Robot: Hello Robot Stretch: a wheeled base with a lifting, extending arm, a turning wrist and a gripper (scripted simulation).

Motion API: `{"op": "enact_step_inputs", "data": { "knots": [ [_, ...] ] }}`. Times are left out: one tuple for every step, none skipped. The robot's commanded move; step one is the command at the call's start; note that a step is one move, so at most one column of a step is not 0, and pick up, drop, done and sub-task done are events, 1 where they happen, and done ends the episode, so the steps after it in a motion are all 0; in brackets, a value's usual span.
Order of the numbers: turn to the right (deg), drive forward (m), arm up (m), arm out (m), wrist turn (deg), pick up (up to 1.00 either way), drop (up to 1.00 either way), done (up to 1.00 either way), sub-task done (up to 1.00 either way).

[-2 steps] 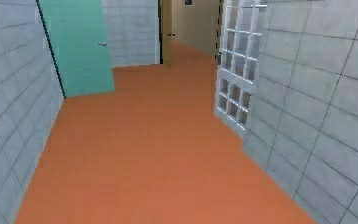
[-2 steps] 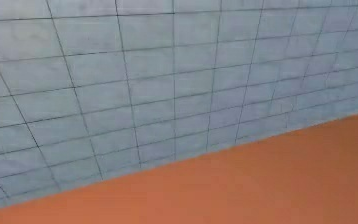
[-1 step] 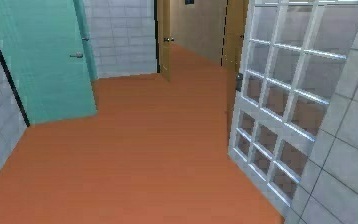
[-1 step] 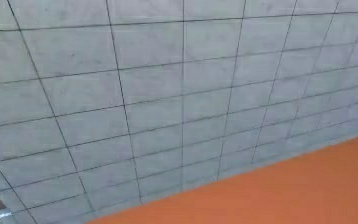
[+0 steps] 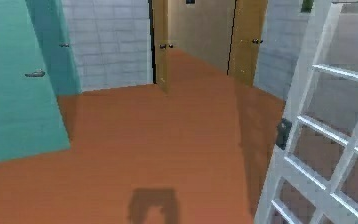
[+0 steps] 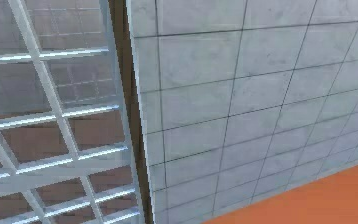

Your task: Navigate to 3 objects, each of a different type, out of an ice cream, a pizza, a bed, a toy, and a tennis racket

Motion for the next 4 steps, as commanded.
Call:
{"op": "enact_step_inputs", "data": {
  "knots": [
    [-3.0, 0.0, 0.0, 0.0, 0.0, 0.0, 0.0, 0.0, 0.0],
    [0.0, 1.0, 0.0, 0.0, 0.0, 0.0, 0.0, 0.0, 0.0],
    [0.0, 0.55, 0.0, 0.0, 0.0, 0.0, 0.0, 0.0, 0.0],
    [24.0, 0.0, 0.0, 0.0, 0.0, 0.0, 0.0, 0.0, 0.0]
  ]
}}
